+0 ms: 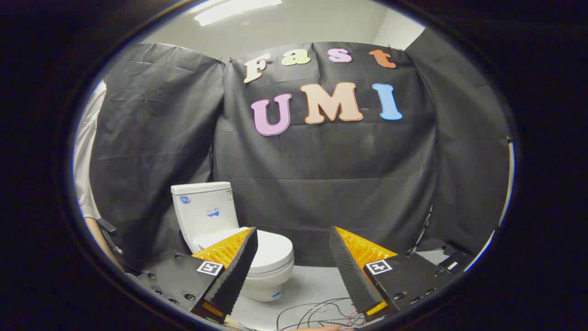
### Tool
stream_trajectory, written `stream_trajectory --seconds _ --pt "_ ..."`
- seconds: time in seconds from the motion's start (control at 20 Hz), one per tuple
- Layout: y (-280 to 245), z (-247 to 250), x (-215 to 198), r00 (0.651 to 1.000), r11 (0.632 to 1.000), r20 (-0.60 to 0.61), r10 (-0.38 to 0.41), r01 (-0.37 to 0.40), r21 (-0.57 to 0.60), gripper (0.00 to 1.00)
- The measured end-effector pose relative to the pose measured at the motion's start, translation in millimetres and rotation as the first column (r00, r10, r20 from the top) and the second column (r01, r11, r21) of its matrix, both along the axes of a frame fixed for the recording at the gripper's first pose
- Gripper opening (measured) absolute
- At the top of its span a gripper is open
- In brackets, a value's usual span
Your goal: Open the toilet lid.
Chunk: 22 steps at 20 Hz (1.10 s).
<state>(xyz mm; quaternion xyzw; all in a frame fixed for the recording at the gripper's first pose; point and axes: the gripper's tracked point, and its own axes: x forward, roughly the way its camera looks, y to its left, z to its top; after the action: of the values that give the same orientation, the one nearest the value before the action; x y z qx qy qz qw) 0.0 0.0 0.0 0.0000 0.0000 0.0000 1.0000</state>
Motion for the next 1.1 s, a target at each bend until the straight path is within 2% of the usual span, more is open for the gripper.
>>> stream_trajectory --seconds 0.95,1.1 --pt "0 -4 7 1.0 1.0 -0.002 -0.006 0.006 -0.002 0.95" --pt "-1 1 26 1.0 1.0 -0.023 -0.008 0.008 -0.005 0.95"
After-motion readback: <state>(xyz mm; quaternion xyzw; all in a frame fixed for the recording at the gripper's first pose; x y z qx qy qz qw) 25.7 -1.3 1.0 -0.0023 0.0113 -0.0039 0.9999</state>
